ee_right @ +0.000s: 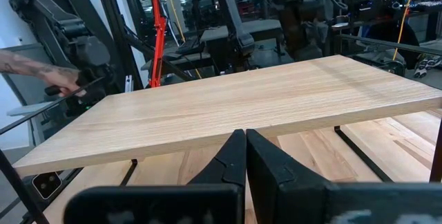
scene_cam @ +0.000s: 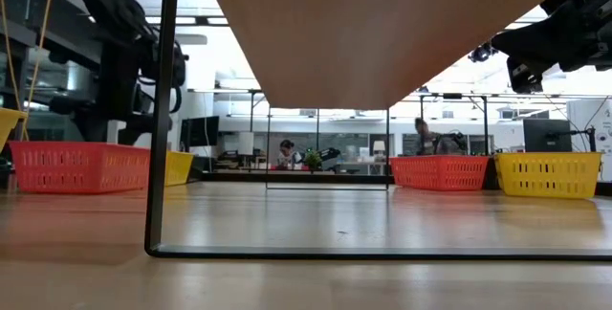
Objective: Stack baskets on shelf by color
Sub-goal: Put the top left yellow bin on the shelf
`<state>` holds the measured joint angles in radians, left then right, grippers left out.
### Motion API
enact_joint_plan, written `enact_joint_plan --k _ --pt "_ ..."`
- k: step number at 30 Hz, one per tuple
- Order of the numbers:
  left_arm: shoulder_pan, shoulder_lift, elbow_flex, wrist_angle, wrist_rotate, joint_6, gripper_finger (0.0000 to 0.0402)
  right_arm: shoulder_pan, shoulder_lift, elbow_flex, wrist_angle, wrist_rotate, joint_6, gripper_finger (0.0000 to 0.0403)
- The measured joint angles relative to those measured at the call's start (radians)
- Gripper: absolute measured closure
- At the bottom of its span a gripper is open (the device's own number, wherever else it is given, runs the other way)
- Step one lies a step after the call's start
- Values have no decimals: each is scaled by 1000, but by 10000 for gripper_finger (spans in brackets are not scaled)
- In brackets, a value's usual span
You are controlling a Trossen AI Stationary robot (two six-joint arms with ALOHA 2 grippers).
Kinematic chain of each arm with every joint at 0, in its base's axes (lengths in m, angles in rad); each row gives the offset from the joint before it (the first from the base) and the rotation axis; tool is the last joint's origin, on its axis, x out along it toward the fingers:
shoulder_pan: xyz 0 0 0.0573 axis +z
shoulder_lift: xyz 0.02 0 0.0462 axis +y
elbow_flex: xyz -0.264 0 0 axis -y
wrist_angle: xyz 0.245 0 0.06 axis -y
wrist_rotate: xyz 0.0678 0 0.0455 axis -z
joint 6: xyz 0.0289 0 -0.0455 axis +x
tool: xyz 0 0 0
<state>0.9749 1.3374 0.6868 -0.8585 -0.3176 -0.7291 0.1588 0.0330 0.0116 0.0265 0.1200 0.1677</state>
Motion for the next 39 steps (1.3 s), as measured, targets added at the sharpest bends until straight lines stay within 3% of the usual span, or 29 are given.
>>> enact_joint_plan --k 12,19,27,33,39 --pt "27 -59 0 1 -7 53 393 0 0 0 0 0 0 403" --pt "27 -233 0 -9 -27 37 397 0 0 0 0 0 0 403" --pt "-1 -514 7 -9 83 -64 400 0 0 0 0 0 0 403" --pt "-105 -692 57 5 120 -185 401 0 0 0 0 0 0 403" --pt "-281 -742 119 70 106 -311 401 0 0 0 0 0 0 403"
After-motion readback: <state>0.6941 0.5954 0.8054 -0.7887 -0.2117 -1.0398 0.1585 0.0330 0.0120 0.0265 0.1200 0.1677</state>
